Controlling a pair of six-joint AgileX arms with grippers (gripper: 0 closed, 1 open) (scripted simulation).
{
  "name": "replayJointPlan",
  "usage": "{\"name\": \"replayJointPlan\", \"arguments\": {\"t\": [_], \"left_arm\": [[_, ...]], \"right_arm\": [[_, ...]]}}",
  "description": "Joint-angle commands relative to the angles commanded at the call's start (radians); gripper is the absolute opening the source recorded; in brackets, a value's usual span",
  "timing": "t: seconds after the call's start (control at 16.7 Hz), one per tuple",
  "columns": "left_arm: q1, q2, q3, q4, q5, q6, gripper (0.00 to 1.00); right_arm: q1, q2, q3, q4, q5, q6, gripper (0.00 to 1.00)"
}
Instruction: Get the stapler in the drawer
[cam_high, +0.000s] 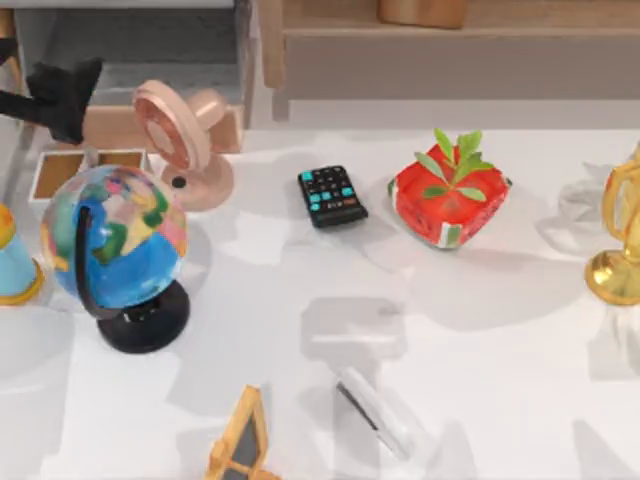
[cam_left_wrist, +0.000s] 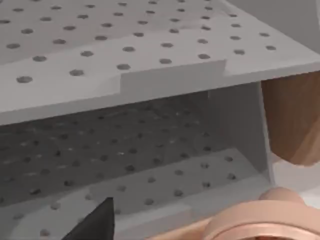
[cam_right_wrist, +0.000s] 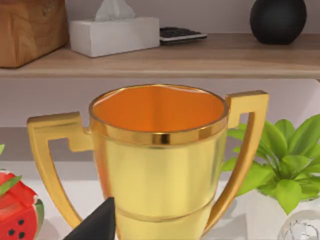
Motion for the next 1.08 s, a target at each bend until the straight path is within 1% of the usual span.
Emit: {"name": "replayJointPlan", "arguments": {"t": [0.36, 0.66, 0.84, 1.08], "left_arm": [[-0.419, 0.096, 0.342, -0.559, -0.264, -0.669, 1.00], [-0.754, 0.241, 0.575, -1.009, -0.484, -1.173, 1.00], [-0.924, 0.335, 0.678, -1.244, -0.598, -1.426, 1.00], [-1.093, 0.442, 0.769, -1.485, -0.712, -1.680, 1.00]], "right_arm": [[0.000, 0.000, 0.000, 0.000, 0.000, 0.000, 1.00], [0.000, 0.000, 0.000, 0.000, 0.000, 0.000, 1.00], [0.000, 0.000, 0.000, 0.000, 0.000, 0.000, 1.00], [0.000, 0.000, 0.000, 0.000, 0.000, 0.000, 1.00]]}}
